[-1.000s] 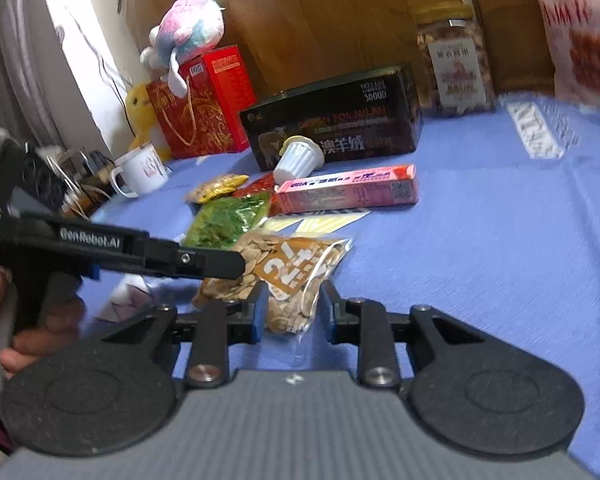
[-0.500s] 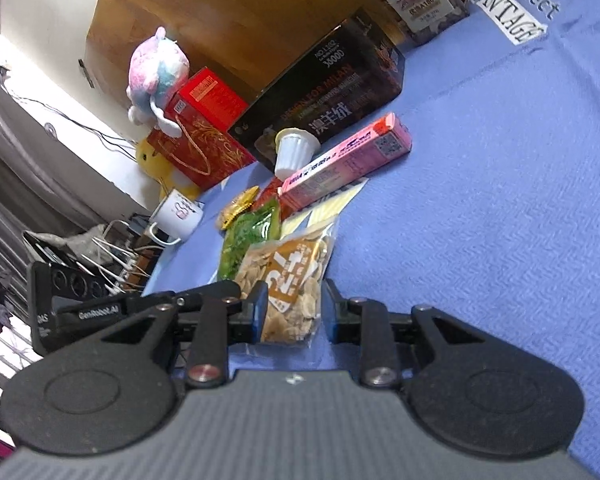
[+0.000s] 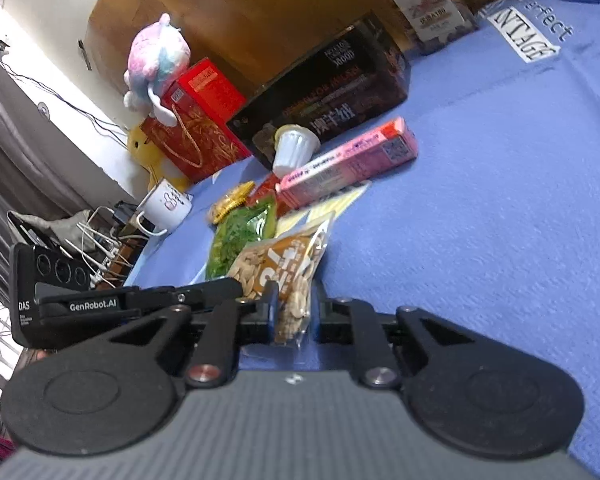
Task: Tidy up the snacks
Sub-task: 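Carry the seed bag over the tin and open both tools to drop it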
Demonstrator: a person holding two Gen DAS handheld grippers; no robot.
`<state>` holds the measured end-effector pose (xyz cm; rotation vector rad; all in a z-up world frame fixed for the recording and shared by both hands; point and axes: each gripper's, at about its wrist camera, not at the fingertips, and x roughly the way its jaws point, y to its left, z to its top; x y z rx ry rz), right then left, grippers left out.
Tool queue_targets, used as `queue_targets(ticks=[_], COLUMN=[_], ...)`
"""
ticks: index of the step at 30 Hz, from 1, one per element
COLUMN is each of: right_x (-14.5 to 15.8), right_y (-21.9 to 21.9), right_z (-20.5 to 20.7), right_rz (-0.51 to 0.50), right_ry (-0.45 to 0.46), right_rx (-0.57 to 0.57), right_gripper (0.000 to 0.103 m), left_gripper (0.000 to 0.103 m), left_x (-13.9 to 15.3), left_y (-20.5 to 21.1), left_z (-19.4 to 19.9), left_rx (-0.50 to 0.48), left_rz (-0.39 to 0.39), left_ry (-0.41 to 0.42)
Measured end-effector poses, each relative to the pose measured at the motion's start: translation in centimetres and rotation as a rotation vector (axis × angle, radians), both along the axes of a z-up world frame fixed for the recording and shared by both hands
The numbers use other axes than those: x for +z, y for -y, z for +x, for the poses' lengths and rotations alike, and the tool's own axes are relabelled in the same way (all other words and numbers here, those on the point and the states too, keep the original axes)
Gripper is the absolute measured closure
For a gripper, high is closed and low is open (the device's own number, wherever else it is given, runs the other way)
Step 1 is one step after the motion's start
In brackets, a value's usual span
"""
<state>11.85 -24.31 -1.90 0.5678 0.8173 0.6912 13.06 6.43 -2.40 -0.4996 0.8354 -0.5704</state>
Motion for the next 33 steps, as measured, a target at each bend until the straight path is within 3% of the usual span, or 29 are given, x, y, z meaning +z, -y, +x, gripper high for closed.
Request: queue_targets(ticks=[7, 14, 18, 21, 25, 27, 30, 33], right_x=[3.0, 6.0, 6.6, 6.4, 5.2, 4.5, 4.4, 5.0], right_y=[-0.6, -2.2, -3.1, -4.2, -6.3, -7.3, -8.0, -7.2], right_z=[2.4, 8.5, 13.9, 17.5, 20.5, 21.0, 20.5, 19.2], right_rz=[0.005, -0.026, -0.007, -0.016, -0.083, -0.138, -0.204, -0.213], right_ry=[0.107, 0.226, 0.234, 0.246, 0.241, 0.246, 0.304, 0.364], right_rx=[-0.003, -0.023, -0.044, -0.049, -0.025, -0.014, -0.026, -0.062], right_gripper=[0.088, 0.088, 0.088, 0.088, 0.083, 0.079, 0.063, 0.061], left_gripper=[0.084, 0.083, 0.083, 0.082, 0.077, 0.070, 0.059, 0.056], left_x=[4.2, 8.7, 10.3, 10.3, 8.9, 8.2, 7.7, 8.2], left_y=[-0.2, -0.1, 0.0, 0.0, -0.2, -0.3, -0.1, 0.2], left_z=[2.2, 9.4, 13.8, 16.3, 18.9, 19.4, 19.2, 18.2], left_rx=[0.007, 0.069, 0.136, 0.186, 0.235, 0.250, 0.250, 0.252], left_rz=[0.053, 0.126, 0.177, 0.224, 0.288, 0.305, 0.318, 0.326], left_ry=[0.102, 0.225, 0.292, 0.315, 0.275, 0.247, 0.248, 0.277])
